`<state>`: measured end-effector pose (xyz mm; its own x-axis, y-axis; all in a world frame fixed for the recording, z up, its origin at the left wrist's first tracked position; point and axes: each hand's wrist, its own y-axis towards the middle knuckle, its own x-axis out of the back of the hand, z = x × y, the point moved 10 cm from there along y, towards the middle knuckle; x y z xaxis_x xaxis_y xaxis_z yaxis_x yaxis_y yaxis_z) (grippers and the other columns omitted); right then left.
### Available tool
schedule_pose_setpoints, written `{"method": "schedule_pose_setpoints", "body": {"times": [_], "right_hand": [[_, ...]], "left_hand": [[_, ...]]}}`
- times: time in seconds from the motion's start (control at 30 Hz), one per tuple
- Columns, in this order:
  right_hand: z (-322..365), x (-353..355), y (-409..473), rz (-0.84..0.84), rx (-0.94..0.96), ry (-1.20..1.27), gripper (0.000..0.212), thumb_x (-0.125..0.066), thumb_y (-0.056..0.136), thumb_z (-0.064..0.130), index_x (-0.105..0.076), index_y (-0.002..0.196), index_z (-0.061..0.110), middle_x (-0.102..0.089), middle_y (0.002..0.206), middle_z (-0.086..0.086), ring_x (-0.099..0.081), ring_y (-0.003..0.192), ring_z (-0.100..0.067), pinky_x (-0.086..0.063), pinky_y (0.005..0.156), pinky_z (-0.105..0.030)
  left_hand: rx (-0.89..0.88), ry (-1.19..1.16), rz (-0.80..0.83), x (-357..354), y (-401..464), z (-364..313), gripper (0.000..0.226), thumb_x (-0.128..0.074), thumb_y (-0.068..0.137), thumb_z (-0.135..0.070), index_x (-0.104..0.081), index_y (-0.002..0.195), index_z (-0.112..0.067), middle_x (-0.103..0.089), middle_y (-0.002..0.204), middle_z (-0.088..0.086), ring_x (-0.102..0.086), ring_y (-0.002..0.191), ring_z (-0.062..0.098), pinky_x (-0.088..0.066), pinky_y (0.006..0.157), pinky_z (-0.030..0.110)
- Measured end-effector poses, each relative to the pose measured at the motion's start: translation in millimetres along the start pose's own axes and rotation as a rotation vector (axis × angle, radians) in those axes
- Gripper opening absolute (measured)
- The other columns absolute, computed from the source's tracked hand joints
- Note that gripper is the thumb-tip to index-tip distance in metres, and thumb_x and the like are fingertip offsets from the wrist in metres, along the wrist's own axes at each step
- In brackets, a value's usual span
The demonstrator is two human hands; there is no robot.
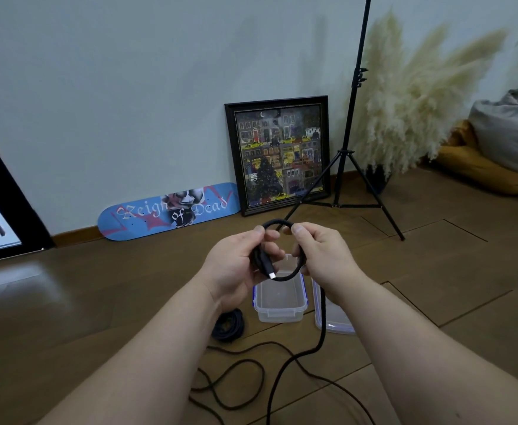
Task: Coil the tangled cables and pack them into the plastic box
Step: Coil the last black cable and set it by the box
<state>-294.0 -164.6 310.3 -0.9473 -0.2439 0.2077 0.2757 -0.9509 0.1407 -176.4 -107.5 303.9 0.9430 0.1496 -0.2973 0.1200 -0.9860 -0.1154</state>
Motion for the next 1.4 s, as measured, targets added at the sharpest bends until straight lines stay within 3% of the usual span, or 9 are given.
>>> {"method": "schedule_pose_setpoints", "body": {"times": [0.17,0.57,0.8,1.0,1.1,1.2,1.23,1.33,1.4], "right_hand": [[-8,7,4,-0.078,-0.051,0.085,0.03,-0.045,0.101,0.025,-0.068,0.092,0.008,-0.048,0.06,0.001,-0.045,0.06,-0.018,-0.039,0.059,-0.034],[-10,-14,0,0.082,-0.15,0.393,0.027,-0.044,0.103,0.02,-0.066,0.109,0.006,-0.055,0.073,-0.006,-0.054,0.065,-0.016,-0.047,0.055,-0.025],[-9,-16,-2,0.1,-0.124,0.254,0.027,-0.043,0.104,0.023,-0.066,0.103,0.01,-0.061,0.07,-0.007,-0.054,0.055,-0.014,-0.044,0.053,-0.025],[-10,-11,-4,0.076,-0.152,0.295,0.027,-0.045,0.103,0.026,-0.065,0.103,0.008,-0.061,0.068,-0.007,-0.051,0.05,-0.014,-0.042,0.048,-0.024],[-13,-15,-7,0.175,-0.199,0.244,0.025,-0.052,0.1,0.027,-0.063,0.102,0.005,-0.063,0.067,-0.007,-0.044,0.044,-0.012,-0.036,0.043,-0.021],[-15,-26,-18,0.391,-0.266,0.209,0.007,-0.056,0.095,0.007,-0.06,0.1,0.007,-0.057,0.062,-0.005,-0.042,0.044,-0.011,-0.035,0.044,-0.021],[-18,-26,-21,0.432,-0.293,0.188,0.01,-0.055,0.093,0.002,-0.06,0.098,0.008,-0.055,0.061,-0.004,-0.044,0.046,-0.011,-0.038,0.045,-0.021],[-31,-15,-19,0.411,-0.338,0.114,0.019,-0.053,0.087,-0.007,-0.059,0.095,0.008,-0.056,0.066,-0.007,-0.054,0.056,-0.016,-0.053,0.061,-0.03],[-40,-2,-14,0.33,-0.327,0.082,0.018,-0.054,0.085,-0.009,-0.058,0.092,0.007,-0.06,0.075,-0.012,-0.059,0.062,-0.018,-0.055,0.07,-0.035]], "left_hand": [[-0.025,0.061,0.094,-12,-3,-3,0.019,-0.046,0.101,-0.014,-0.063,0.099,-0.005,-0.065,0.069,0.002,-0.066,0.068,0.013,-0.055,0.063,0.027],[-0.065,-0.074,-0.061,10,0,-9,0.021,-0.05,0.1,-0.022,-0.062,0.088,-0.009,-0.057,0.061,-0.001,-0.06,0.06,0.011,-0.053,0.065,0.029],[-0.043,-0.097,-0.069,8,3,-7,0.033,-0.038,0.105,-0.029,-0.051,0.078,-0.015,-0.031,0.051,-0.008,-0.023,0.041,0.006,-0.028,0.058,0.026],[-0.002,-0.152,-0.008,-4,5,-8,0.033,-0.037,0.105,-0.027,-0.05,0.077,-0.016,-0.028,0.051,-0.009,-0.019,0.04,0.005,-0.021,0.055,0.025],[-0.031,-0.232,-0.126,15,8,-9,0.034,-0.037,0.106,-0.028,-0.047,0.074,-0.019,-0.026,0.049,-0.01,-0.02,0.038,0.005,-0.023,0.051,0.023],[-0.062,-0.432,-0.295,51,10,-12,0.034,-0.039,0.105,-0.026,-0.045,0.072,-0.02,-0.026,0.049,-0.01,-0.02,0.037,0.006,-0.024,0.053,0.023],[-0.078,-0.486,-0.351,64,10,-14,0.034,-0.04,0.105,-0.024,-0.044,0.072,-0.021,-0.027,0.05,-0.01,-0.02,0.038,0.007,-0.024,0.054,0.023],[-0.127,-0.597,-0.483,99,7,-21,0.032,-0.042,0.103,-0.019,-0.042,0.071,-0.021,-0.026,0.052,-0.01,-0.019,0.04,0.008,-0.025,0.055,0.023],[-0.141,-0.639,-0.531,112,4,-22,0.031,-0.041,0.102,-0.016,-0.041,0.071,-0.021,-0.027,0.053,-0.01,-0.019,0.041,0.008,-0.025,0.056,0.023]]}}
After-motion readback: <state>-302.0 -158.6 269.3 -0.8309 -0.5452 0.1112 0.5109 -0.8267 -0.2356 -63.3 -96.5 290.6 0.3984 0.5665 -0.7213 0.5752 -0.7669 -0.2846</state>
